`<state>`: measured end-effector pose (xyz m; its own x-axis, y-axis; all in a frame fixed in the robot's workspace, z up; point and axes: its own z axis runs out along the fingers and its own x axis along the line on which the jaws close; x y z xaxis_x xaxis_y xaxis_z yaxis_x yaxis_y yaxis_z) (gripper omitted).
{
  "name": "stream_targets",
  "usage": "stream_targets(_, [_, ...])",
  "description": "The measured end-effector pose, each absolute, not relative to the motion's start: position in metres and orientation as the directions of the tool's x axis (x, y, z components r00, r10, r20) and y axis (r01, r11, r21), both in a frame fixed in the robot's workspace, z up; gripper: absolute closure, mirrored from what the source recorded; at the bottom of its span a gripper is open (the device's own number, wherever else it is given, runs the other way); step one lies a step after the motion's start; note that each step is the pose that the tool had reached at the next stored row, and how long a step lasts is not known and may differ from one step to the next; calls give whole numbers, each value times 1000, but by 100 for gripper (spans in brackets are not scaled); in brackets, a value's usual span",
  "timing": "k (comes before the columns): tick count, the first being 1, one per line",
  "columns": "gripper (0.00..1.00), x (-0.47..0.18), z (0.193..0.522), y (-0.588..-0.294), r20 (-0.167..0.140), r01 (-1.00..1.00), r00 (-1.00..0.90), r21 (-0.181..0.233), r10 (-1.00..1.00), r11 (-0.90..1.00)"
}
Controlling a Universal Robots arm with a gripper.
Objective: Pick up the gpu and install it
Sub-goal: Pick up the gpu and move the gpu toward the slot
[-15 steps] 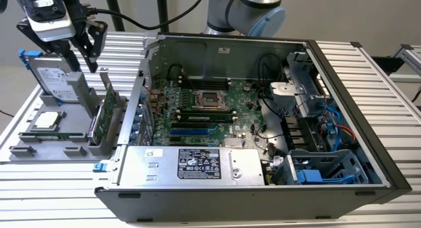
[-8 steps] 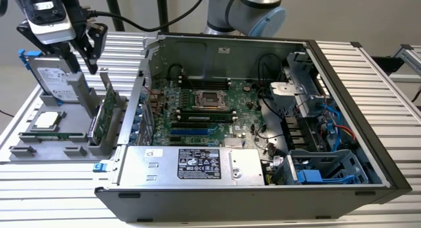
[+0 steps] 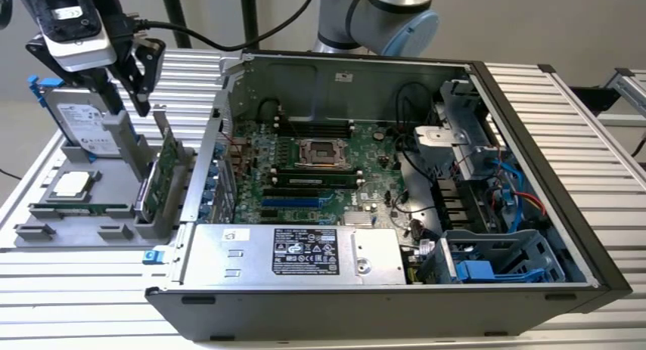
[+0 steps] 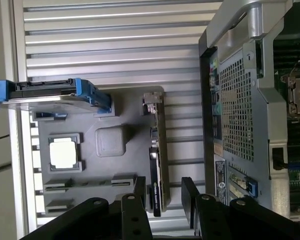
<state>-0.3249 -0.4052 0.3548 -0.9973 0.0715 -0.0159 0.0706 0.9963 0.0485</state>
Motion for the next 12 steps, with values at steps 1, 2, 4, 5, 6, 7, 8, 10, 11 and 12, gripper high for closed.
stream_targets(1, [0, -325, 355, -405, -16, 71, -997, 48, 71, 996])
stream_targets(2, [0, -325, 354, -406, -16, 71, -997, 48, 72, 996])
stream_targets(4, [0, -325, 353, -406, -16, 71, -997, 48, 72, 996])
stream_targets(5, [0, -325, 353, -406, -16, 71, -997, 48, 72, 996])
stream_targets(6, [0, -325, 353, -406, -16, 71, -997, 48, 72, 996])
stream_targets(7, [0, -325, 352, -406, -16, 71, -997, 49, 71, 996])
stream_targets(8, [0, -325, 352, -406, -16, 71, -997, 48, 71, 996])
stream_targets(10, [0, -325, 351, -407, -16, 71, -997, 49, 72, 996])
stream_targets(11, [0, -325, 351, -407, -16, 71, -997, 49, 72, 996])
stream_targets(12, [0, -325, 351, -407, -16, 71, -997, 49, 71, 996])
